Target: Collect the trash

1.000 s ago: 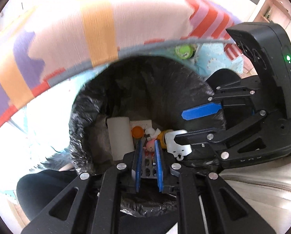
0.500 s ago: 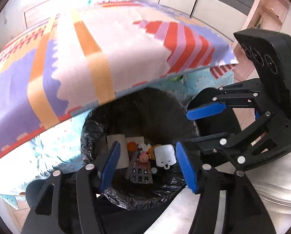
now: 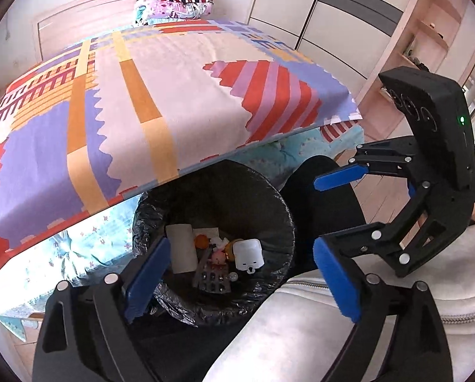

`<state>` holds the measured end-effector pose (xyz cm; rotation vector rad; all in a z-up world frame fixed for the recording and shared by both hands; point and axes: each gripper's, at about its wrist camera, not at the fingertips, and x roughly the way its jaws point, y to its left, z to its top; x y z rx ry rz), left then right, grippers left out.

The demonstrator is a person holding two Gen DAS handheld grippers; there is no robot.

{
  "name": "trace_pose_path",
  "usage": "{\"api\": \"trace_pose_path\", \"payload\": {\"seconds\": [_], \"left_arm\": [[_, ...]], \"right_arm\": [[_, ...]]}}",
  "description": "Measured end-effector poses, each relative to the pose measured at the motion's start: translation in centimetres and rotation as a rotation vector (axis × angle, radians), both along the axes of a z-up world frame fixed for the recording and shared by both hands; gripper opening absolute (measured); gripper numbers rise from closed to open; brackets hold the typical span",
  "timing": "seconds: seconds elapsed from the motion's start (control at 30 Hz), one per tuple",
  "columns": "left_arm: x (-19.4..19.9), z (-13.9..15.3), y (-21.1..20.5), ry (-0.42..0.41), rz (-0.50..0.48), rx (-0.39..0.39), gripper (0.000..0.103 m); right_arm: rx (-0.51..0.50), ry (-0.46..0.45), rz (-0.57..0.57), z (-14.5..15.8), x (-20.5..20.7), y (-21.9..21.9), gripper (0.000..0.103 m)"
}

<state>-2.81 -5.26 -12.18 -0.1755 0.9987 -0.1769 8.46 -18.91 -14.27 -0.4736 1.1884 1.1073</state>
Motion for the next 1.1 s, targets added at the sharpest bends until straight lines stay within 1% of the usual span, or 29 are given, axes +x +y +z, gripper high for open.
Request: {"api": "trace_pose_path", "payload": {"seconds": [0.13, 0.33, 0.5, 0.53, 0.63, 0.7, 0.87, 1.1], "left_arm": [[-0.2, 0.5, -0.3, -0.008, -0.006, -0.004, 0.093], [-0.2, 0.6, -0.5, -0.012, -0.015, -0.023, 0.093], [-0.1, 0.6, -0.7, -0.010, -0.015, -0.019, 0.093], [-0.1, 0.6, -0.7, -0.009, -0.015, -0.016, 0.093], [0.1, 0.4, -1.2, 0.009, -0.012, 0.030, 0.093], [0.1, 0.2, -1.2, 0.011, -0.019, 0.012, 0.093], [0.0, 0.2, -0.9, 0.000, -0.014, 0.002, 0.093], [-0.1, 0.5, -1.3, -0.011, -0.026, 0.007, 0.093]], "right_arm": [[-0.003, 0.001, 0.002, 0.2, -0.3, -0.1, 0.075], [0.004, 0.006, 0.006, 0.2, -0.3, -0.1, 0.075], [0.002, -0.005, 0.007, 0.3, -0.4, 0.0, 0.075], [0.005, -0.004, 0.009, 0.3, -0.4, 0.1, 0.075], [0.008, -0.008, 0.014, 0.4, -0.5, 0.1, 0.075], [0.008, -0.007, 0.015, 0.4, -0.5, 0.1, 0.075], [0.008, -0.005, 0.012, 0.4, -0.4, 0.1, 0.075], [0.009, -0.007, 0.013, 0.4, -0.4, 0.1, 0.075]]}}
